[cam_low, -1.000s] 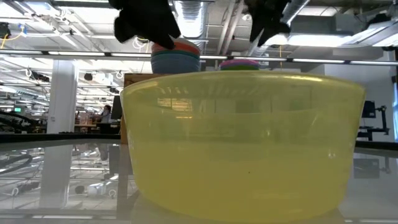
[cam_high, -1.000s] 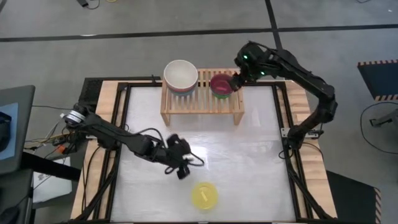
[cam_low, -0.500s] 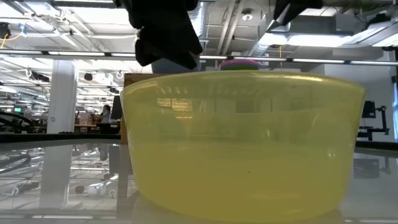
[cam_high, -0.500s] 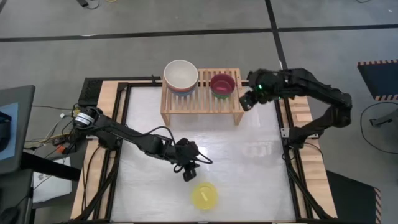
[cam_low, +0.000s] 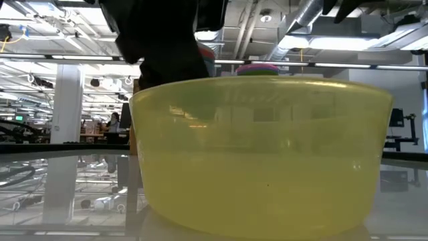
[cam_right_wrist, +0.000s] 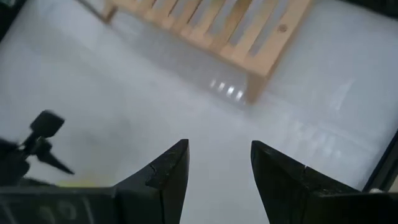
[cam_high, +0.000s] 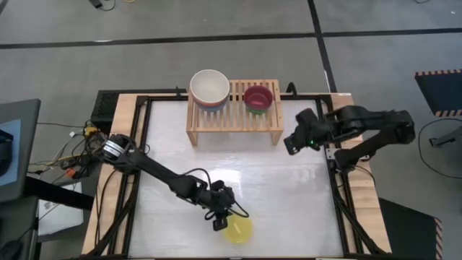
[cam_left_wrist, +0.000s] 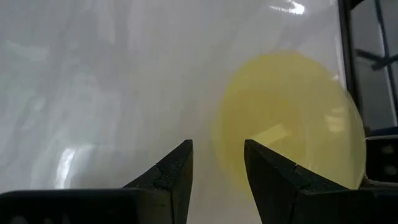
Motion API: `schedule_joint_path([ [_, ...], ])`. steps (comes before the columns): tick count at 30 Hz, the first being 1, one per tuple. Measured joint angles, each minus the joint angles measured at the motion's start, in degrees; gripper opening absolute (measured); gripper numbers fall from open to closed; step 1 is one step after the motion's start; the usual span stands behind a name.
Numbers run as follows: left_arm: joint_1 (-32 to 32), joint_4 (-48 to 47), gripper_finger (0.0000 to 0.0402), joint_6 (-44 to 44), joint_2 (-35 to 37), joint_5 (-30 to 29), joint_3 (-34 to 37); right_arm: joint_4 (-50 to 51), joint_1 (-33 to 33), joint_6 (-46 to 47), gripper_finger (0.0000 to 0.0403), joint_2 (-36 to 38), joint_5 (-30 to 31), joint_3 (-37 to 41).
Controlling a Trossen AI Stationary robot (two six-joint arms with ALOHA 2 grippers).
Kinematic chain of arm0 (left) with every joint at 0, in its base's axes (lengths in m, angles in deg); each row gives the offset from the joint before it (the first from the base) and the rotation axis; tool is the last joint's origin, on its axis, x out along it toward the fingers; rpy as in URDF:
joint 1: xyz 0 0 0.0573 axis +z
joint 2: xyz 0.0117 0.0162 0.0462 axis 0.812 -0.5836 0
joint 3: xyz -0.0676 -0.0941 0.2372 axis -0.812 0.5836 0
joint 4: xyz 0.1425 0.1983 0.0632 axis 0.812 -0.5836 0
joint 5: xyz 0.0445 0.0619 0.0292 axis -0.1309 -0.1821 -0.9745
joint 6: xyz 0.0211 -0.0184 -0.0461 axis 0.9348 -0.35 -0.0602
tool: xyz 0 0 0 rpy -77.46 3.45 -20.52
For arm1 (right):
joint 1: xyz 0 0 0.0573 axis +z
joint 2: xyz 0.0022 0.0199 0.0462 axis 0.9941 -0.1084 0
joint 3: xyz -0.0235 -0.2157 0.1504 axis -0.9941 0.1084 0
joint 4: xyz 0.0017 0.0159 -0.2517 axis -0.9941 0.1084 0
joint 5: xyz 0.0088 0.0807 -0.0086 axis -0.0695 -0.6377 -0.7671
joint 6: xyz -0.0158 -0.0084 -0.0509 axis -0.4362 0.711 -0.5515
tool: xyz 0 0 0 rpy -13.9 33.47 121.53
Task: Place and stack bowls onto a shelf
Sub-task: Stack the yellow bowl on the red bowl on the shelf
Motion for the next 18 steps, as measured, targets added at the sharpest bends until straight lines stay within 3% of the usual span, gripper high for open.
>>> schedule_joint_path([
  [7, -0.5, 2.3, 0.0116, 1.0, -3.8, 0.7, 0.0, -0.8, 4.0, 3.0, 0.0198, -1.2, -0.4, 1.1],
  [14, 1.1, 0.6, 0.0016, 0.9, -3.5, -1.3, 0.0, -1.9, 1.6, 1.9, 0.0198, -1.9, 0.3, 1.1],
  [18, 2.6, 0.7, 0.0003, -0.3, -3.1, -1.3, 0.0, -2.0, -0.5, 0.5, 0.0196, -1.8, 0.9, 1.1],
])
